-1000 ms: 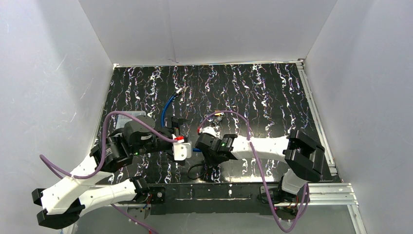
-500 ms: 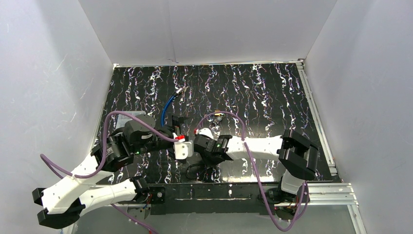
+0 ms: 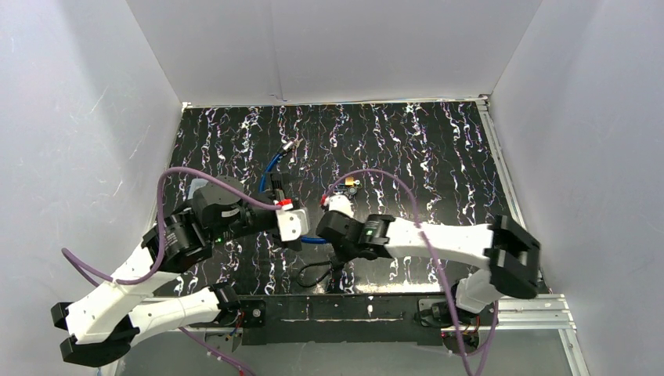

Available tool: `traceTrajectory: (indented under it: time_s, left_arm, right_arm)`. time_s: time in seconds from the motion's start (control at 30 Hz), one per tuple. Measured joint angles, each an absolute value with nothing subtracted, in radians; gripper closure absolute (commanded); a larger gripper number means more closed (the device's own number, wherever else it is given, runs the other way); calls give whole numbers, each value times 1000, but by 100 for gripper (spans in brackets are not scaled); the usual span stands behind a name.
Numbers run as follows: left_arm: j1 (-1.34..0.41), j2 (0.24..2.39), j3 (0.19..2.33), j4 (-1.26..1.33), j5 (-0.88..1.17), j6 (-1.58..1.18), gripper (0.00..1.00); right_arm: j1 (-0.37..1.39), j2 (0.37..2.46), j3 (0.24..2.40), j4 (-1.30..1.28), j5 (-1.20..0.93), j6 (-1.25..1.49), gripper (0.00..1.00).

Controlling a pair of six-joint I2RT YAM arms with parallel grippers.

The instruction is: Unlock with the key

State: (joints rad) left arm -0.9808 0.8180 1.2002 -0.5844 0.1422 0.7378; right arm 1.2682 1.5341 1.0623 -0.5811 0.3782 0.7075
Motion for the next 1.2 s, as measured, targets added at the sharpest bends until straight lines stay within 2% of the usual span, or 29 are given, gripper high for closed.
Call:
traceTrajectory:
  time_s: [0.17, 0.27, 0.37, 0.57, 0.7, 0.87, 0.97, 1.2]
  left_arm:
    - [-977, 839, 1212, -584, 107, 647, 2]
    - [-977, 853, 1211, -603, 109, 610, 2]
    - [-977, 857, 1208, -632, 133, 591, 2]
    - [-977, 886, 1183, -729, 242, 580, 2]
    - [-977, 1023, 1163, -749, 319, 528, 2]
    - [-977, 1273, 1107, -698, 383, 416, 2]
    - [-977, 1348, 1056, -652, 398, 352, 2]
    - [-980, 1386, 963, -503, 378, 216, 10]
  right_arm:
    - [1268, 1328, 1062, -580, 439, 718, 99]
    - [1268, 1270, 1062, -580, 461, 719, 85]
    - [1261, 1268, 1037, -568, 455, 724, 78]
    - [1162, 1256, 820, -526, 360, 746, 76]
    - [1075, 1159, 723, -525, 319, 780, 75]
    - [1021, 953, 690, -534, 309, 823, 72]
    - [999, 830, 690, -565, 326, 844, 71]
    - [966, 679, 724, -694, 390, 872, 70]
